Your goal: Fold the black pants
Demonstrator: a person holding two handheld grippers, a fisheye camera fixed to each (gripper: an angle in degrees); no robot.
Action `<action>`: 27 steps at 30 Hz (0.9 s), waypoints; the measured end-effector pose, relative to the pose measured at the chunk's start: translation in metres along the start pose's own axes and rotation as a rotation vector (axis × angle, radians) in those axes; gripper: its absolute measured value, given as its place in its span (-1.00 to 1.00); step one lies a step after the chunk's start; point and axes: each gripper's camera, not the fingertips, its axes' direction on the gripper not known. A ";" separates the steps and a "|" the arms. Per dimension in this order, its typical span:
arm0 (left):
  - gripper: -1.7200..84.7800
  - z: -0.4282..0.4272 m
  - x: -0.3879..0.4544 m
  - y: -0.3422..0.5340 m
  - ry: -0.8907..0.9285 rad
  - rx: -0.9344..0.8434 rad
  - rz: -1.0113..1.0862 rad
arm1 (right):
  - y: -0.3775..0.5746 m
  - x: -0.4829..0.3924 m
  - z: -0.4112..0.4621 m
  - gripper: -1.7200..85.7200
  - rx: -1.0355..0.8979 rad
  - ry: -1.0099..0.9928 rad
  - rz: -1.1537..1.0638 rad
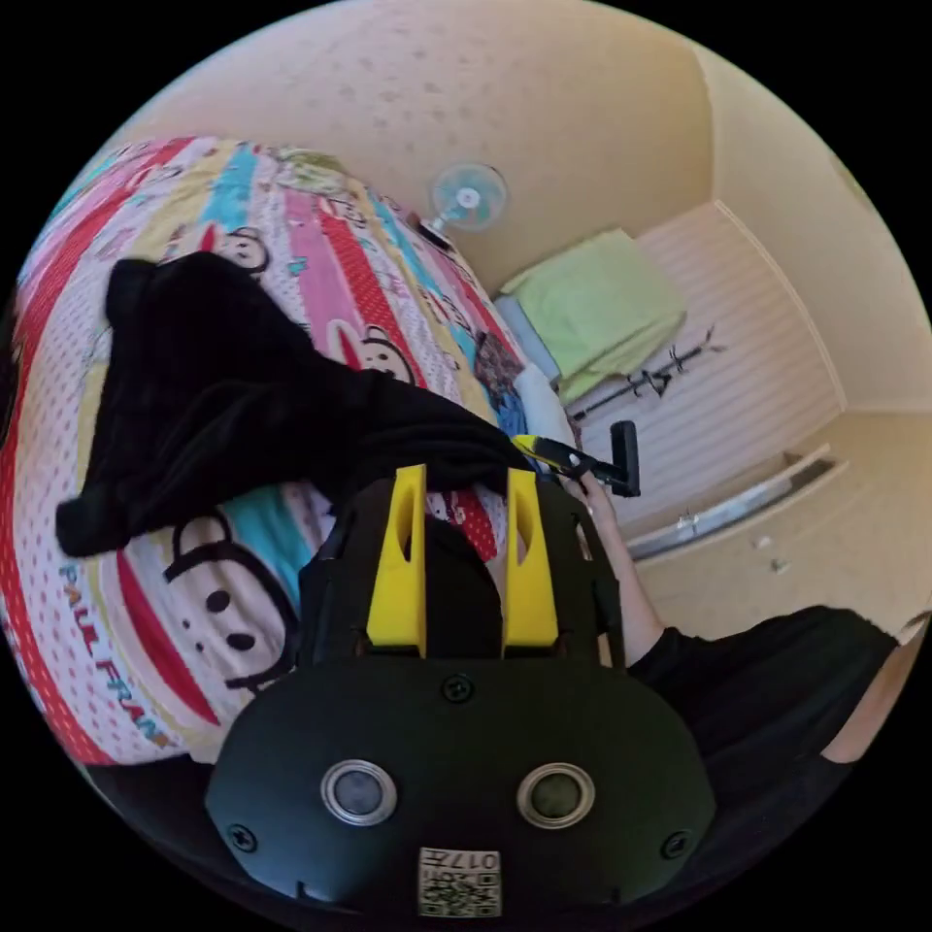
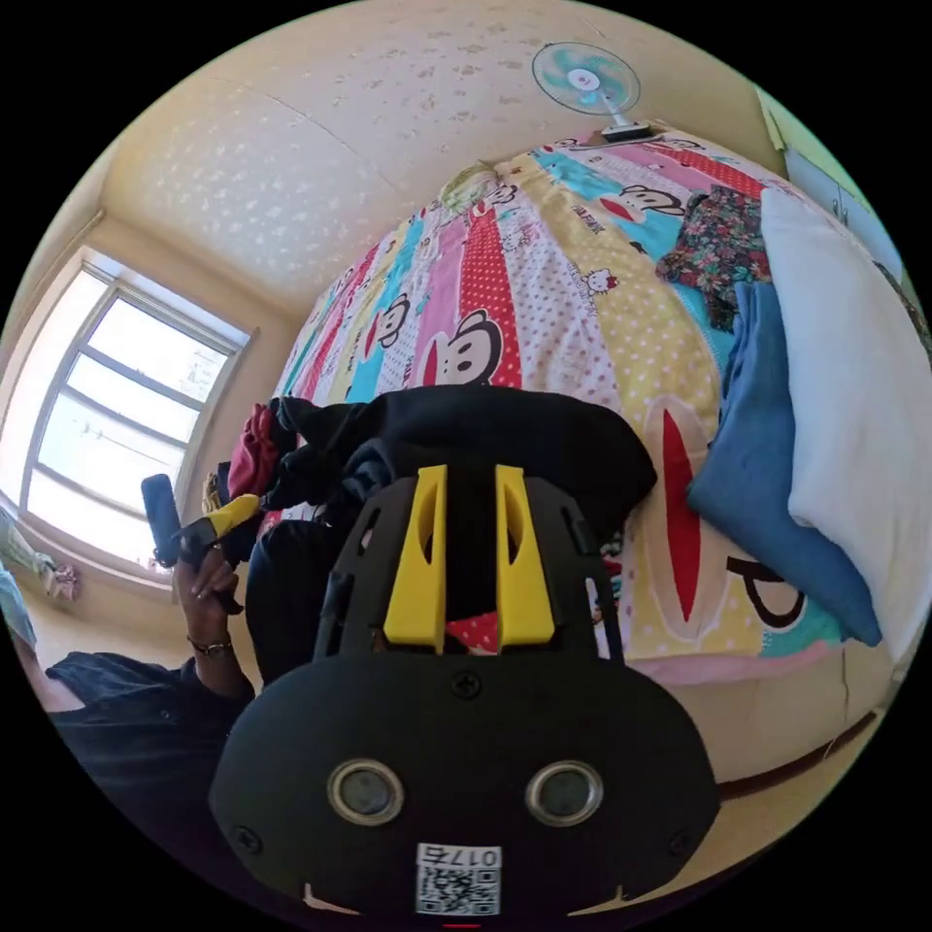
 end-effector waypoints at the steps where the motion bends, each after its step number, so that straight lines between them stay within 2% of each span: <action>1: -0.63 -0.029 -0.022 0.005 0.045 0.036 -0.068 | -0.020 -0.024 0.017 -0.76 -0.018 -0.056 -0.073; 4: -0.60 -0.075 -0.072 0.011 0.094 0.041 -0.253 | -0.070 -0.099 0.074 -0.71 -0.092 -0.080 -0.262; 5: -0.52 -0.085 -0.090 0.013 0.151 0.052 -0.337 | -0.079 -0.116 0.088 -0.70 -0.113 -0.075 -0.295; 9: -0.42 -0.087 -0.121 0.012 0.295 0.158 -0.496 | -0.122 -0.220 0.197 -0.61 -0.257 -0.011 -0.460; 12: -0.43 -0.060 -0.141 -0.001 0.377 0.192 -0.609 | -0.123 -0.265 0.274 -0.60 -0.396 0.101 -0.469; 14: -0.50 -0.037 -0.158 -0.012 0.387 0.197 -0.673 | -0.113 -0.275 0.303 -0.68 -0.421 0.222 -0.406; 16: -0.59 -0.031 -0.162 -0.017 0.397 0.218 -0.662 | -0.096 -0.280 0.292 -0.83 -0.356 0.216 -0.328; 18: -0.66 -0.036 -0.154 -0.021 0.356 0.226 -0.639 | -0.082 -0.286 0.259 -0.86 -0.277 0.149 -0.324; 20: -0.74 -0.052 -0.127 -0.034 0.274 0.230 -0.508 | -0.070 -0.297 0.221 -0.87 -0.190 0.142 -0.376; 22: -0.76 -0.067 -0.100 -0.049 0.244 0.247 -0.379 | -0.068 -0.314 0.173 -0.87 -0.084 0.232 -0.421; 27: -0.78 -0.118 -0.020 -0.104 0.233 0.308 -0.061 | -0.108 -0.370 0.090 -0.88 0.151 0.304 -0.484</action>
